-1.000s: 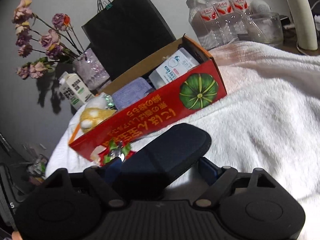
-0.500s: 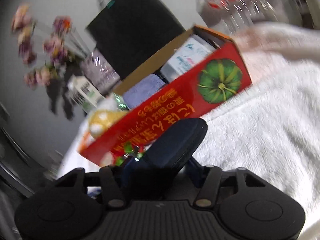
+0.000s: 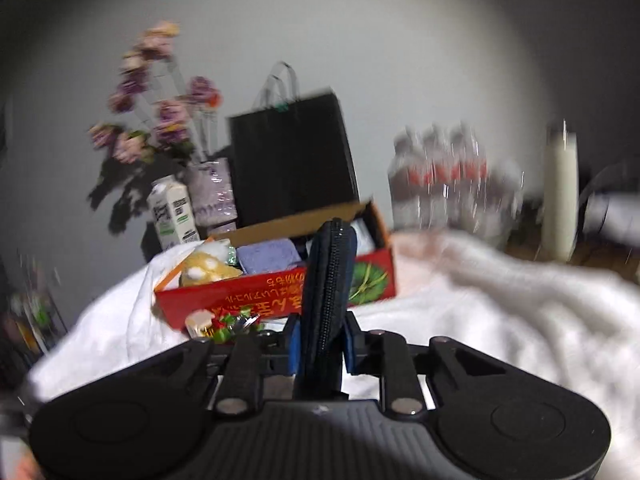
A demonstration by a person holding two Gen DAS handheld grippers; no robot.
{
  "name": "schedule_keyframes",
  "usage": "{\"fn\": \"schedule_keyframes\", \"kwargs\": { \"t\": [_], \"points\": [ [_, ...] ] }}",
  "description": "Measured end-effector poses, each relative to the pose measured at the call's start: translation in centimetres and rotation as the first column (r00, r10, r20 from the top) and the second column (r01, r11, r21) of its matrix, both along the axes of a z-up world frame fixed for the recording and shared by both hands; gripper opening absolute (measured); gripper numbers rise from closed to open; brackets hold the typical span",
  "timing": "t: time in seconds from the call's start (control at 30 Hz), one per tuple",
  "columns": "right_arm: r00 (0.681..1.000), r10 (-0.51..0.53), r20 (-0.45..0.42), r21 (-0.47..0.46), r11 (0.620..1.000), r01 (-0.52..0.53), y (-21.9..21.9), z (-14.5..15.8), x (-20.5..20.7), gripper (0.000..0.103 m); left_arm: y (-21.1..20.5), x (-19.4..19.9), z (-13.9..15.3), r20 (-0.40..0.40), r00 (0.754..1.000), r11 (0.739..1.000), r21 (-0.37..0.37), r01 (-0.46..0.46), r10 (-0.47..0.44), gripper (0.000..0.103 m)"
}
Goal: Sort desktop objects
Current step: 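Grasp the navy glasses case with the right tool while the left tool grasps a white tissue, then carry the glasses case and tissue into the box and open both tools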
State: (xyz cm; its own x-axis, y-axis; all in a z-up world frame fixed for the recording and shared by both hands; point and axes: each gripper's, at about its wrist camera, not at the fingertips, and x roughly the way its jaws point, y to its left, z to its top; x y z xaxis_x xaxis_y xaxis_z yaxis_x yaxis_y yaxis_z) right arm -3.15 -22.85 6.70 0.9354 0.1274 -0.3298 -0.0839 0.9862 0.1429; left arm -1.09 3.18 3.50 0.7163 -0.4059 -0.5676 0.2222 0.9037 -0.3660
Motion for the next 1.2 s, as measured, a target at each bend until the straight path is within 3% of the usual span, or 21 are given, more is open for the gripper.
{"fn": "schedule_keyframes", "kwargs": {
  "t": [0.17,0.3,0.43,0.53,0.6,0.67,0.9,1.2],
  "points": [
    [0.988,0.071,-0.135,-0.094,0.992,-0.084,-0.1,0.8,-2.2,0.019,-1.5,-3.2,0.9,0.037,0.999,0.999,0.047,0.009,-0.011,0.021],
    [0.994,0.06,-0.092,-0.133,0.989,-0.072,1.8,-1.3,-0.6,0.02,-2.3,-2.3,0.1,0.049,0.999,0.996,0.086,-0.016,0.011,0.021],
    [0.986,0.077,-0.151,-0.084,0.992,-0.09,3.2,-3.4,3.5,0.025,-2.7,-0.7,-2.1,0.02,0.999,0.99,0.133,-0.044,0.042,0.021],
    [0.987,0.066,-0.144,-0.117,0.99,-0.083,4.6,-4.8,4.0,0.032,-2.5,-0.9,-2.9,0.029,0.998,0.991,0.118,-0.057,0.053,0.023],
    [0.988,0.053,-0.143,-0.156,0.985,-0.075,4.8,-5.6,3.6,0.032,-2.4,-1.0,-3.0,0.038,0.998,0.992,0.115,-0.055,0.051,0.023],
    [0.988,0.042,-0.145,-0.099,0.993,-0.057,3.7,-5.7,3.3,0.025,-2.4,-1.0,-2.9,0.035,0.998,0.992,0.113,-0.058,0.054,0.022],
    [0.989,0.041,-0.145,-0.018,0.999,-0.044,1.6,-3.9,-0.6,0.023,-2.7,-3.4,-1.2,0.068,0.995,0.987,0.136,-0.087,0.078,0.021],
    [0.993,0.073,-0.096,0.001,0.997,-0.073,0.8,-1.9,-7.3,0.023,-3.0,-6.7,2.5,0.153,0.985,0.985,0.141,-0.096,0.074,0.021]
  ]
}}
